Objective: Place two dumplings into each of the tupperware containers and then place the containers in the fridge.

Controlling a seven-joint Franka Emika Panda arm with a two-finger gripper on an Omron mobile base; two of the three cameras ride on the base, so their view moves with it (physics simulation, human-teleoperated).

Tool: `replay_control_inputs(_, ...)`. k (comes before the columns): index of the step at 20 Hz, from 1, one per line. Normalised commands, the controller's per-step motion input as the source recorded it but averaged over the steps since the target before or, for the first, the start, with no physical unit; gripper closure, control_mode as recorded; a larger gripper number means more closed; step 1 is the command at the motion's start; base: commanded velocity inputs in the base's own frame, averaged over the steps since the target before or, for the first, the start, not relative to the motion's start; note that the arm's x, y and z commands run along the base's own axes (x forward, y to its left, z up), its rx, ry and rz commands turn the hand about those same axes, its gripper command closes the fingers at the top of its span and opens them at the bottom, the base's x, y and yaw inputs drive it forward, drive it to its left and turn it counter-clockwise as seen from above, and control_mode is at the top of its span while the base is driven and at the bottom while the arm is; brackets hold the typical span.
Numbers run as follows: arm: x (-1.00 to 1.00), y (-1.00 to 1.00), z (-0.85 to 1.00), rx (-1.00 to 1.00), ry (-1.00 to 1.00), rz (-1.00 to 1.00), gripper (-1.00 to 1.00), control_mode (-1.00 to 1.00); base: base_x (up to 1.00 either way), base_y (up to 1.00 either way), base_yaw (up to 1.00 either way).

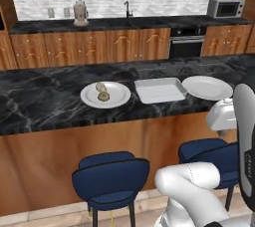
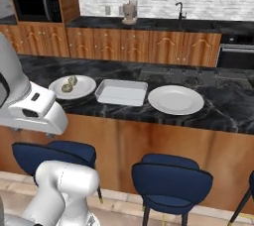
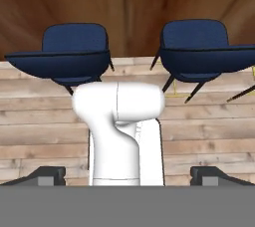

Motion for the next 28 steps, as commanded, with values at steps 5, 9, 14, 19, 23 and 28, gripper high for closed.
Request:
replay_control_inputs(5, 0.00, 0.00, 0.00, 0.00, 0.00, 0.00, -1.00, 1.00, 0.61, 0.14, -0.08)
replay_control_inputs(9, 0.00, 0.00, 0.00, 0.00, 0.00, 0.00, -1.00, 1.00, 0.58, 0.18, 0.00)
replay_control_inputs(14, 0.05, 0.04, 0.00, 0.00, 0.02, 0.00, -1.00, -1.00, 0.00, 0.00, 0.00)
replay_control_inputs(19, 0.95, 0.93, -0.07, 0.00, 0.09, 0.00, -1.00, -1.00, 0.00, 0.00, 0.00)
replay_control_inputs(23, 1.00, 0.84, 0.00, 0.00, 0.05, 0.00, -1.00, -1.00, 0.00, 0.00, 0.00)
replay_control_inputs(28, 1.00, 0.23, 0.02, 0.01, 0.16, 0.00, -1.00, -1.00, 0.00, 0.00, 0.00)
